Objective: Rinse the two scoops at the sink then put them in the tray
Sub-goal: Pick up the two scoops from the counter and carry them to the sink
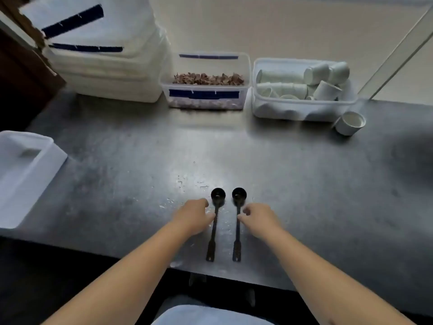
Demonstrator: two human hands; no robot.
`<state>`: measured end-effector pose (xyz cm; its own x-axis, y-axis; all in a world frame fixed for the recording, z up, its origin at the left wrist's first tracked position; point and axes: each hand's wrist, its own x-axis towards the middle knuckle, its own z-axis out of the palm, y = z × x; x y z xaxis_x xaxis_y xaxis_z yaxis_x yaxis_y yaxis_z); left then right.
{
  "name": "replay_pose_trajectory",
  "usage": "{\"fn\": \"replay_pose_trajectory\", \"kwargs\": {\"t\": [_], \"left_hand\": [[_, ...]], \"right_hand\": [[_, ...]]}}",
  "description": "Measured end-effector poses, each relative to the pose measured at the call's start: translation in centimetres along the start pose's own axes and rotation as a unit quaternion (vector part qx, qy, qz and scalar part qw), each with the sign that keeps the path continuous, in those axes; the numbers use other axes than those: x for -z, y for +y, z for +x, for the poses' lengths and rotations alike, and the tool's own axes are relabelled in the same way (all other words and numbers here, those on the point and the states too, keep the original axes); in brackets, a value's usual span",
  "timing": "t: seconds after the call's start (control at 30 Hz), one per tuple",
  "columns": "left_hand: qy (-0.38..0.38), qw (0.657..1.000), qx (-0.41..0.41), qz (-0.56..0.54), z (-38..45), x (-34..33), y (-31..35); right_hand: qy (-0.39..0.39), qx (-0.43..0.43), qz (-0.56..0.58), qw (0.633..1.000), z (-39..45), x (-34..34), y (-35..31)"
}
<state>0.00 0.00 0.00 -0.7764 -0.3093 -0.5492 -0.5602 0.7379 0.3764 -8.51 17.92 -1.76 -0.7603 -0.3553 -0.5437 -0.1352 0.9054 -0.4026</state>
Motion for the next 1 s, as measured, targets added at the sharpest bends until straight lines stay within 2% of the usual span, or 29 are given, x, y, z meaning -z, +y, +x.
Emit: {"fn": "replay_pose_trajectory", "kwargs": {"t": [0.17, 0.3, 0.57, 0.67, 0.8, 0.9, 1.0], "left_hand": [[0.006, 0.997, 0.027, -0.067, 2.4, -2.1, -1.0], [0.018, 0.994, 0.032, -0.100, 3.8, -3.1, -0.8], [-0.003, 0.994, 0.021, -0.105, 5.3, -3.4, -0.8], [-0.030, 0.991, 0.008, -0.132, 5.8, -2.8, -1.0], [-0.076, 0.970, 0.003, -0.229, 5.2, -1.7, -1.9], [-0.098, 0.941, 0.002, -0.323, 3.5, -0.9, -2.5], [-0.077, 0.919, 0.002, -0.387, 0.8, 0.0, -2.7]], "right_hand": [[0.038, -0.072, 0.064, 0.995, 1.5, -2.5, -0.4], [0.075, -0.105, 0.069, 0.989, 2.3, -3.2, -1.1], [0.043, -0.132, 0.109, 0.984, 3.1, -3.8, -1.1], [0.019, -0.130, 0.183, 0.974, 2.8, -4.0, -1.0], [-0.008, -0.129, 0.336, 0.933, 1.4, -3.7, -1.4], [-0.024, -0.105, 0.378, 0.919, 0.0, -2.8, -2.0], [-0.058, -0.079, 0.406, 0.909, -1.4, -1.6, -2.9]]}}
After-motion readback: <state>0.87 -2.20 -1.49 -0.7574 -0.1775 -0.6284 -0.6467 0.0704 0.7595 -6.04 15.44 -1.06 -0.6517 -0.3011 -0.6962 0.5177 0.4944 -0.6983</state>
